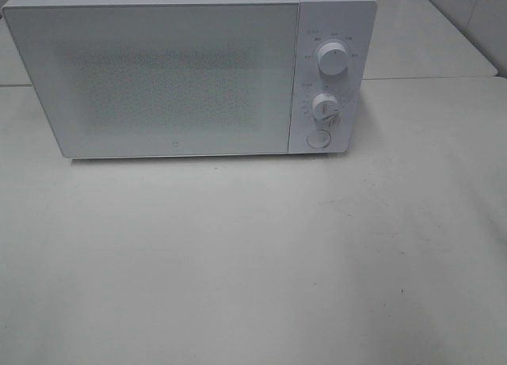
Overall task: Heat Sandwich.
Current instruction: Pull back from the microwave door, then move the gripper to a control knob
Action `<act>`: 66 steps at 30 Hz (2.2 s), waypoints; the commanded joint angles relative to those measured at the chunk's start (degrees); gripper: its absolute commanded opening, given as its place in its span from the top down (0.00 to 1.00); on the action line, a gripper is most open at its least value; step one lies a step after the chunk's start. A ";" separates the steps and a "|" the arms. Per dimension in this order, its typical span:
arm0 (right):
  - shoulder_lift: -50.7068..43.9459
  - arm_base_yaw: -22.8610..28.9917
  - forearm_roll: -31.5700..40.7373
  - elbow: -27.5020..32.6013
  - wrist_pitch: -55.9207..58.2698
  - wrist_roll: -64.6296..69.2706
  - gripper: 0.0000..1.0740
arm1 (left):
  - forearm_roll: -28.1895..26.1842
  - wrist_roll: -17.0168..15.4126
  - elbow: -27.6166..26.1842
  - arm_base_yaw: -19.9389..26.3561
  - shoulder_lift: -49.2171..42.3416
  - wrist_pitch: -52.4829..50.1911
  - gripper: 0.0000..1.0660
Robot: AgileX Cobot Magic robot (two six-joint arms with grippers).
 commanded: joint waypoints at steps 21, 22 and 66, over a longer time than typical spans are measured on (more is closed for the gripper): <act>27.22 9.74 9.28 0.00 -32.37 -9.97 0.29 | -0.17 -0.11 0.06 -0.06 -1.32 -0.57 0.08; 28.07 10.54 11.06 0.00 -33.52 -11.29 0.29 | -0.17 -0.11 0.06 -0.06 -1.32 -0.57 0.08; 61.82 33.69 41.77 -8.37 -66.69 -20.86 0.30 | -0.17 -0.11 0.06 -0.06 -1.32 -0.57 0.08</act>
